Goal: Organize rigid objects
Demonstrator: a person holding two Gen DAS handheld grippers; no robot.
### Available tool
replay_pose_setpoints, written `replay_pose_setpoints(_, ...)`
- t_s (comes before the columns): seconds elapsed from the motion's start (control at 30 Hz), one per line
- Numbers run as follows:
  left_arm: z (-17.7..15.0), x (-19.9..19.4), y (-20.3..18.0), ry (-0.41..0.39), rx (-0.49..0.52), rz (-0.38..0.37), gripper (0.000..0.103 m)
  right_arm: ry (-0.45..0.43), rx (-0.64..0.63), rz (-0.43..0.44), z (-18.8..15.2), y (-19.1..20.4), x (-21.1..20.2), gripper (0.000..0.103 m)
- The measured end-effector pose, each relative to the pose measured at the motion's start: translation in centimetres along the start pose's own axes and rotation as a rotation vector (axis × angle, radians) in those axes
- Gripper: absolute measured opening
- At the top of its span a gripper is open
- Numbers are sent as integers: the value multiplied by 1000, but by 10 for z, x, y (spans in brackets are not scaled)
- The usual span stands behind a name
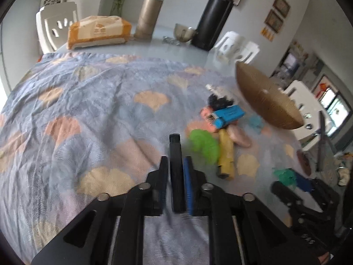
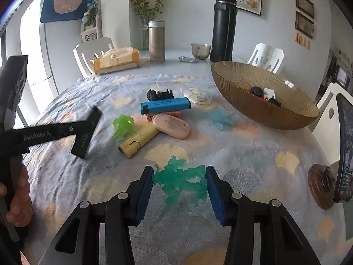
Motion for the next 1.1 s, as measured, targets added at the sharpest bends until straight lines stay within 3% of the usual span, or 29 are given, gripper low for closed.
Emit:
replay_pose_setpoints(0.07, 0, 0, 7, -13, -26, 95, 27, -6, 15, 11, 0, -3, -2, 47)
replay_pose_setpoints(0.1, 0, -2, 11, -20, -46, 103, 27, -10, 21, 16, 0, -4, -3, 47)
replay_pose_setpoints(0.2, -1, -2, 10, -11, -43, 14, 27, -11, 25, 25, 0, -4, -4, 47)
replay_pose_setpoints(0.23, -2, -2, 5, -6, -18, 9, 28, -10, 24, 25, 0, -4, -4, 47)
replay_pose_setpoints(0.3, -5, 6, -11, 31, 79, 43, 42, -7, 18, 25, 0, -3, -3, 47)
replay_pose_setpoints(0.33, -6, 9, -16, 41, 106, 62, 42, -6, 15, 25, 0, -2, -3, 47)
replay_pose_setpoints(0.43, -8, 10, -28, 10, 182, 156, 37, -12, 13, 28, 0, -2, -4, 47)
replay_pose_setpoints(0.47, -8, 10, -32, 0, 200, 183, 22, -16, 13, 30, 1, -2, -5, 47)
replay_pose_setpoints(0.57, -7, 3, -36, -29, 223, 170, 21, -50, 15, 37, 2, -3, -12, 47)
replay_pose_setpoints(0.7, 9, -32, -43, -133, 191, 87, 21, -124, 82, 99, 7, -15, -31, 47)
replay_pose_setpoints(0.87, 63, -74, -85, -250, 201, -75, 21, -222, 124, 58, 51, -42, -71, 47)
replay_pose_setpoints(1.0, 108, -79, -137, -259, 209, -235, 21, -315, 127, -54, 98, -62, -104, 47)
replay_pose_setpoints(1.1, 131, -58, -172, -209, 199, -329, 21, -332, 169, -115, 122, -84, -103, 47)
Point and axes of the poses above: each gripper's, at about its wrist camera, not at the fingertips, and x roughly the way its jaws point, y to its left, z to its top, the point moved 4 cm from there along x, roughly the way its jaws point, and after that the axes turned 13 degrees about z, right-handed, at the moved point
